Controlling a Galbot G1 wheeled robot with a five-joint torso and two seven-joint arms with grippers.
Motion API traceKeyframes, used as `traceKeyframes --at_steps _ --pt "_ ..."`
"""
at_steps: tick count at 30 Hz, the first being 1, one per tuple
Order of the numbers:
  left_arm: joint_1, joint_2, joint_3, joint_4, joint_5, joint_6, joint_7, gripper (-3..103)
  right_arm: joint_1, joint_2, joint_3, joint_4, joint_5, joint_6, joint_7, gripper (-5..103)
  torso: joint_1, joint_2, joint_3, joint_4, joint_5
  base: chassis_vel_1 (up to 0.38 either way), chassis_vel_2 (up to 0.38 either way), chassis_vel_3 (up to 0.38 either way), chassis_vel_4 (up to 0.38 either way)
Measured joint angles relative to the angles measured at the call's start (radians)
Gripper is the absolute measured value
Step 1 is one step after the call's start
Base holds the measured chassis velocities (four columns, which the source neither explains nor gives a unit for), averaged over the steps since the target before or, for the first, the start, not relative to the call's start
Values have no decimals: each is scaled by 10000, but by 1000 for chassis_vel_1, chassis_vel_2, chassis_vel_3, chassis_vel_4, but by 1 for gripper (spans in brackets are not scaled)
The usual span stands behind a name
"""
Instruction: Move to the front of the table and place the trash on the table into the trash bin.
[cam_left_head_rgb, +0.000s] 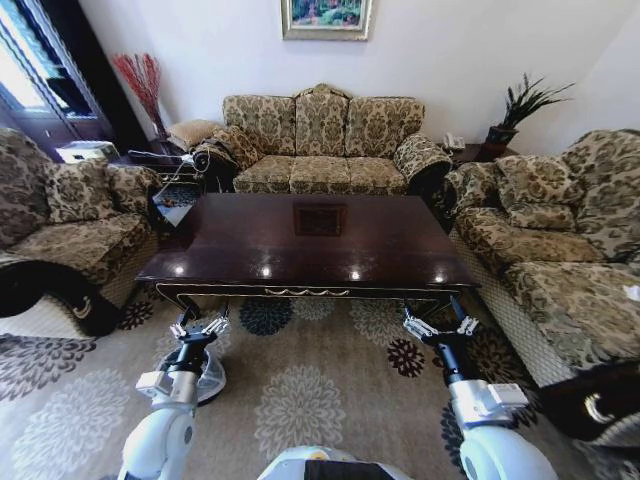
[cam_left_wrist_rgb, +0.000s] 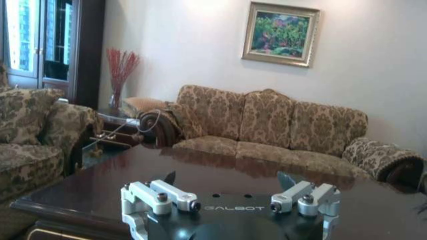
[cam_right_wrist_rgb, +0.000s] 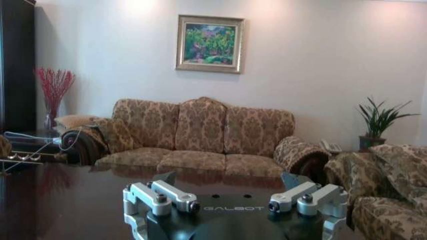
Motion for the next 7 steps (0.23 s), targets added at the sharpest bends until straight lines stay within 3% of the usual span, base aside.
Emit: traceKeyframes --at_steps 7 --pt "0 0 0 0 0 0 0 100 0 0 0 0 0 0 0 100 1 0 0 0 0 0 0 0 0"
